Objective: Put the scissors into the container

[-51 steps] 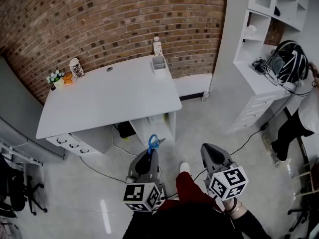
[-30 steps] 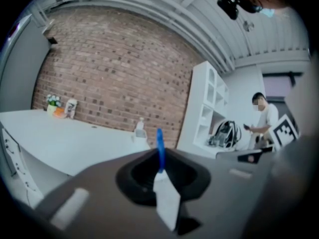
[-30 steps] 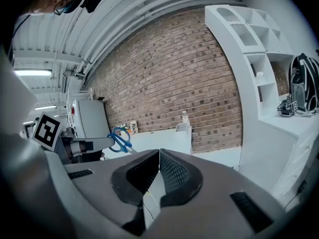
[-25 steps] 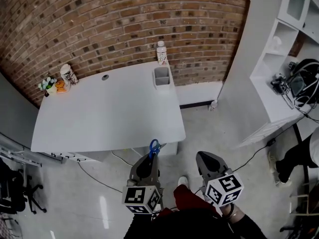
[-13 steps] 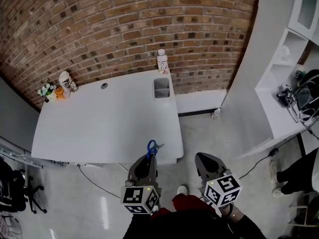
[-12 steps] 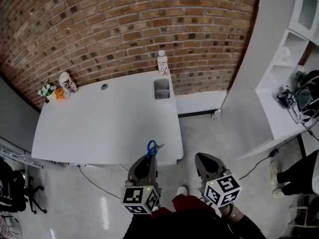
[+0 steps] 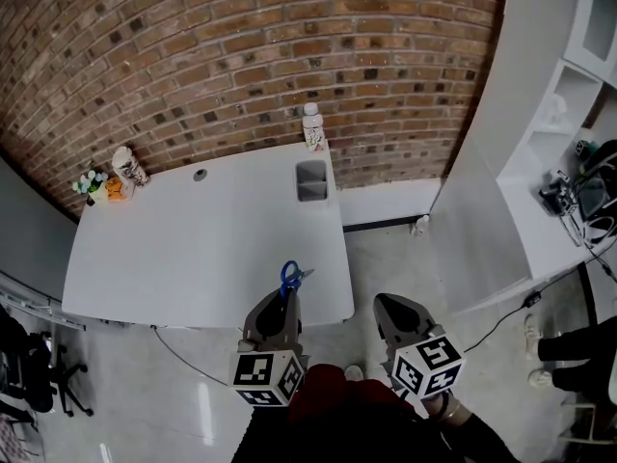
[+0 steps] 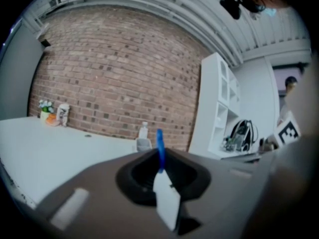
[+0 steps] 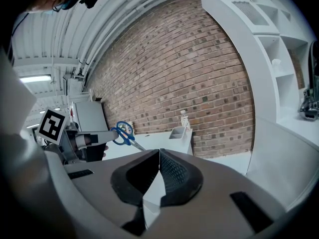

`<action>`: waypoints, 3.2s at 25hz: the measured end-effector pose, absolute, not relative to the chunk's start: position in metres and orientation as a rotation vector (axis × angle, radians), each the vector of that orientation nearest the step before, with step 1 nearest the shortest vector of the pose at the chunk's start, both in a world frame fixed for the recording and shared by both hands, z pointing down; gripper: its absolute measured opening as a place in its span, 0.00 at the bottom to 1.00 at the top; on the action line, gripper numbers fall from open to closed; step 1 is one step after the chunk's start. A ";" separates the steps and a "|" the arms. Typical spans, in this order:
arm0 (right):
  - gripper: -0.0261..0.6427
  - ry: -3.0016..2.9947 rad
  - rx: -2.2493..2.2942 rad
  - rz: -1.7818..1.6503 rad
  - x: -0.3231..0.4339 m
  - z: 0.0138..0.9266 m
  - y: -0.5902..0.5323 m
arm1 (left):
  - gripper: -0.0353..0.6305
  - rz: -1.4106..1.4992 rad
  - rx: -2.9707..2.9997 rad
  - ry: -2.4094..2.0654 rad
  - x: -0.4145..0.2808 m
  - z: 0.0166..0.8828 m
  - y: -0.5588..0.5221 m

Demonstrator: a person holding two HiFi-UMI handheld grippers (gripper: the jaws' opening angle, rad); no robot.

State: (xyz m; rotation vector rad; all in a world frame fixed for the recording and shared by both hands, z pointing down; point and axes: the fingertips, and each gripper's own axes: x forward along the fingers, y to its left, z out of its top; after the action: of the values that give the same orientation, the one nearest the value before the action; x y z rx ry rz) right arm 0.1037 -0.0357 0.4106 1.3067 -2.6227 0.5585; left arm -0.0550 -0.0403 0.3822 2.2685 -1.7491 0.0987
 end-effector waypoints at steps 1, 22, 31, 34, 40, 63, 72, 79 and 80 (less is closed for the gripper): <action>0.05 -2.622 1.310 0.558 0.103 0.410 -0.039 | 0.10 0.096 2.273 -1.750 -0.056 0.380 -0.045; 0.05 -2.555 1.392 0.572 0.049 0.418 -0.155 | 0.10 0.108 2.328 -1.626 -0.100 0.392 -0.180; 0.05 -2.491 1.429 0.603 0.039 0.430 -0.187 | 0.10 0.116 2.372 -1.562 -0.103 0.391 -0.227; 0.05 -2.469 1.444 0.613 0.040 0.432 -0.195 | 0.10 0.119 2.380 -1.536 -0.101 0.392 -0.241; 0.05 -2.433 1.455 0.651 0.037 0.434 -0.209 | 0.10 0.127 2.385 -1.484 -0.096 0.400 -0.261; 0.05 -2.355 1.475 0.685 0.031 0.464 -0.251 | 0.10 0.152 2.317 -1.349 -0.085 0.444 -0.310; 0.05 -2.326 1.462 0.726 0.032 0.477 -0.261 | 0.10 0.152 2.256 -1.296 -0.079 0.463 -0.320; 0.05 -2.322 1.445 0.732 0.031 0.486 -0.266 | 0.10 0.144 2.224 -1.295 -0.082 0.472 -0.325; 0.05 -2.323 1.441 0.737 0.030 0.487 -0.266 | 0.10 0.141 2.218 -1.297 -0.083 0.473 -0.326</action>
State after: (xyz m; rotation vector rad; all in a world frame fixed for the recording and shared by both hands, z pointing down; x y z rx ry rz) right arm 0.0301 -0.2664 0.4866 1.4407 -2.3228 0.7366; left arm -0.0826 -0.3259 0.4731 2.2184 -1.2967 0.1409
